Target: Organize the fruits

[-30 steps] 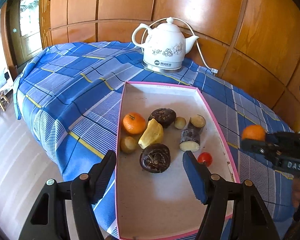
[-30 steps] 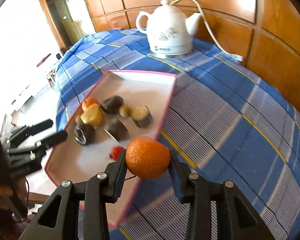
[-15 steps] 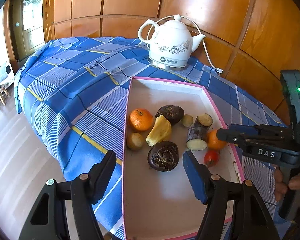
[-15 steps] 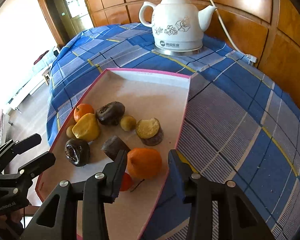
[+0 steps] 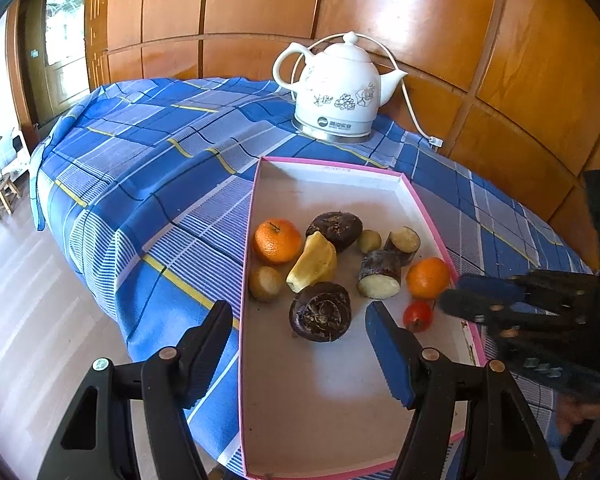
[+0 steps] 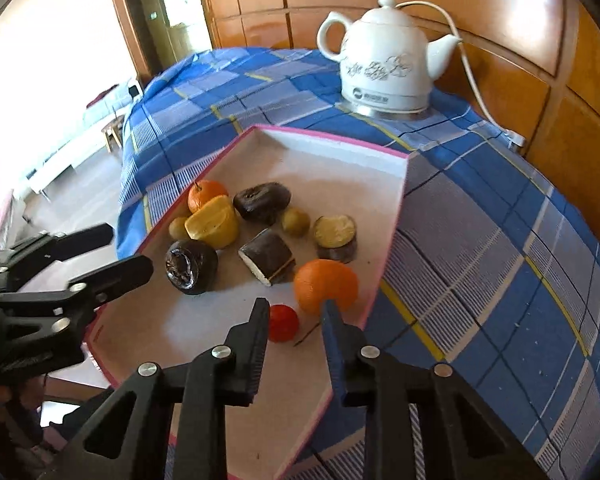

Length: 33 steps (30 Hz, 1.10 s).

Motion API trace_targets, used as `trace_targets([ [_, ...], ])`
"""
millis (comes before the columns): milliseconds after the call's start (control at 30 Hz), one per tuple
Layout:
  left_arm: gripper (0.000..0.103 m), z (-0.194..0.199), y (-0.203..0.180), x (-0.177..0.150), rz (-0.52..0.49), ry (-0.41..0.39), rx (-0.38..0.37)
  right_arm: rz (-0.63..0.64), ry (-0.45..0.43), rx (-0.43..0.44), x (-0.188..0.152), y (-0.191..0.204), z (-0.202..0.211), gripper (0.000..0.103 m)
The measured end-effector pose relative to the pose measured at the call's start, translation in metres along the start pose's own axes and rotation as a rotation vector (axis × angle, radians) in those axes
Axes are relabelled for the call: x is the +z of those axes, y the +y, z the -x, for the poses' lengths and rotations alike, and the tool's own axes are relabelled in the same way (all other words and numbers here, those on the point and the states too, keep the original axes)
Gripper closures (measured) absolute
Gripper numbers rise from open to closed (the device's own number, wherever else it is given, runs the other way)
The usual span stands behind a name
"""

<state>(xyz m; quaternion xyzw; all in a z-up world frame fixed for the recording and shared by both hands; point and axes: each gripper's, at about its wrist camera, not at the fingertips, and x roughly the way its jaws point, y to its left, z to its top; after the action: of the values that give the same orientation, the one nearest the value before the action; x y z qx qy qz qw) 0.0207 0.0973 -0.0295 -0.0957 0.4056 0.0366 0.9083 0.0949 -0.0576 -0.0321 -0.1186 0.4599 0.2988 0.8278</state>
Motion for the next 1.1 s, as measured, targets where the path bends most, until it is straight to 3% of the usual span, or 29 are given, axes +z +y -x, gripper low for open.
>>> trace_targets([
  [167, 0.031, 0.006, -0.001, 0.000, -0.007, -0.015, 0.009, -0.047, 0.029, -0.004, 0.004, -0.003, -0.019, 0.076],
  [600, 0.031, 0.014, -0.007, -0.005, -0.023, -0.035, 0.011, -0.084, 0.009, -0.007, -0.004, -0.001, -0.013, 0.076],
  [833, 0.030, 0.020, -0.008, -0.005, -0.021, -0.060, 0.017, -0.107, -0.032, -0.014, -0.010, 0.007, 0.002, 0.076],
  [1100, 0.025, 0.030, -0.013, -0.010, -0.033, -0.096, 0.030, -0.160, -0.110, -0.085, -0.025, 0.013, 0.030, 0.072],
])
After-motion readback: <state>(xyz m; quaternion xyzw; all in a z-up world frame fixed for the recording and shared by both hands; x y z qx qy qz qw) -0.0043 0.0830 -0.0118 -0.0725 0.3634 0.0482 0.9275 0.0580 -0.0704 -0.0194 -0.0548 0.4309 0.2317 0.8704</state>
